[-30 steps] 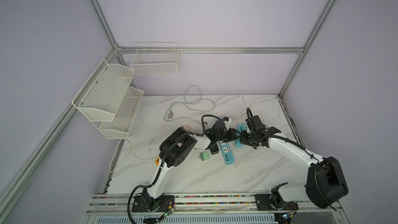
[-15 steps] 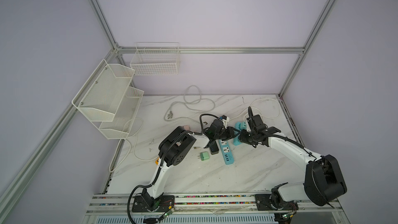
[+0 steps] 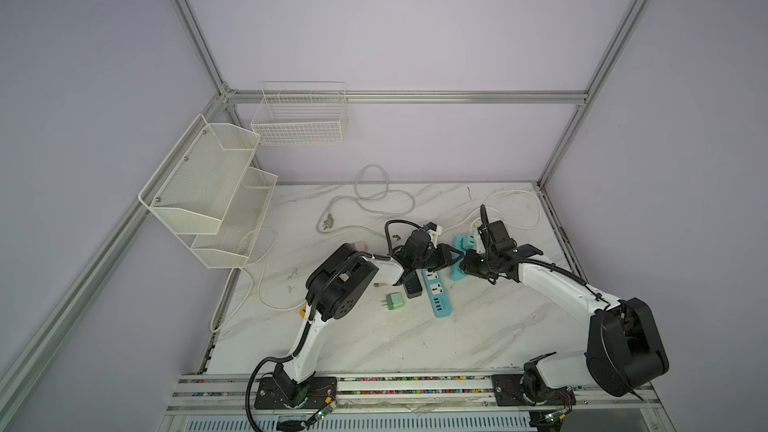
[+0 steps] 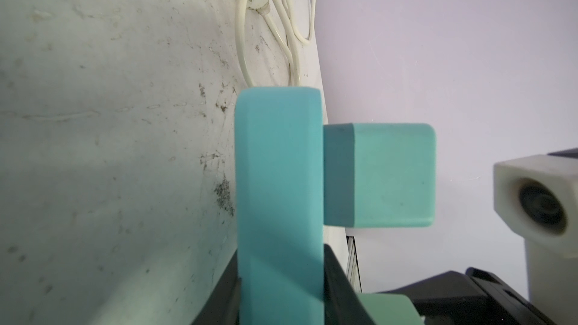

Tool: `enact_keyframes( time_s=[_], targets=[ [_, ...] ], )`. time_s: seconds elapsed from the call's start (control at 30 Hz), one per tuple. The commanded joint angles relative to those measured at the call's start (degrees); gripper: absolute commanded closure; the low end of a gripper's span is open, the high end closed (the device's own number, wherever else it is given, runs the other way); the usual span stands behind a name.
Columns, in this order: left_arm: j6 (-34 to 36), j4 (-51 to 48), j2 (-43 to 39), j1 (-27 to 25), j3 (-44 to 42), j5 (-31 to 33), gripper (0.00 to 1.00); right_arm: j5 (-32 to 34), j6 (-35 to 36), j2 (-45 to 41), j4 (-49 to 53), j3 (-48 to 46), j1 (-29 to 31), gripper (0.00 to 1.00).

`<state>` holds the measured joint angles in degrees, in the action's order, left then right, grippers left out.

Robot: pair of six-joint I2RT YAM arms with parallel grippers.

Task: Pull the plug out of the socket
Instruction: 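Pull the light-green adapter from the strip with the right gripper while left holds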

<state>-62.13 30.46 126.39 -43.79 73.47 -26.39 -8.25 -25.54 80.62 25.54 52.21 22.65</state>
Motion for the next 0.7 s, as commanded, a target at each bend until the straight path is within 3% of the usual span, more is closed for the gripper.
enact_keyframes(
  time_s=[0.0, 0.1, 0.23, 0.33, 0.4, 0.53, 0.67],
  targets=[
    [2.93, -9.83, 0.28, -1.43, -0.53, -1.04, 1.0, -0.04, 0.14, 1.14, -3.09, 2.79, 1.87, 1.0],
    [3.48, -10.95, -0.01, -1.48, -0.78, -0.28, 1.0, 2.11, -0.27, -0.09, -1.55, 2.61, 0.43, 1.0],
    [3.68, -11.38, -0.44, -1.41, -0.95, -0.07, 1.0, -4.3, 1.15, -2.56, -2.43, 0.54, -5.42, 1.0],
    [3.27, -11.12, -0.55, -1.59, -0.81, 0.34, 1.0, -2.83, 2.54, -4.13, -2.07, 0.7, -5.48, 1.0],
    [3.11, -11.12, -0.18, -1.96, -0.11, 0.11, 1.0, -5.22, 2.43, -4.13, -3.59, 0.32, -4.97, 1.0],
    [2.73, -10.53, 0.33, -2.17, -0.03, -0.07, 1.0, -4.44, 1.84, -2.87, -3.62, 1.36, -1.11, 1.0],
    [2.8, -10.17, 0.09, -1.85, -0.85, -0.23, 1.0, -2.66, 1.99, -3.24, -1.92, 1.39, -2.32, 1.0]
  ],
)
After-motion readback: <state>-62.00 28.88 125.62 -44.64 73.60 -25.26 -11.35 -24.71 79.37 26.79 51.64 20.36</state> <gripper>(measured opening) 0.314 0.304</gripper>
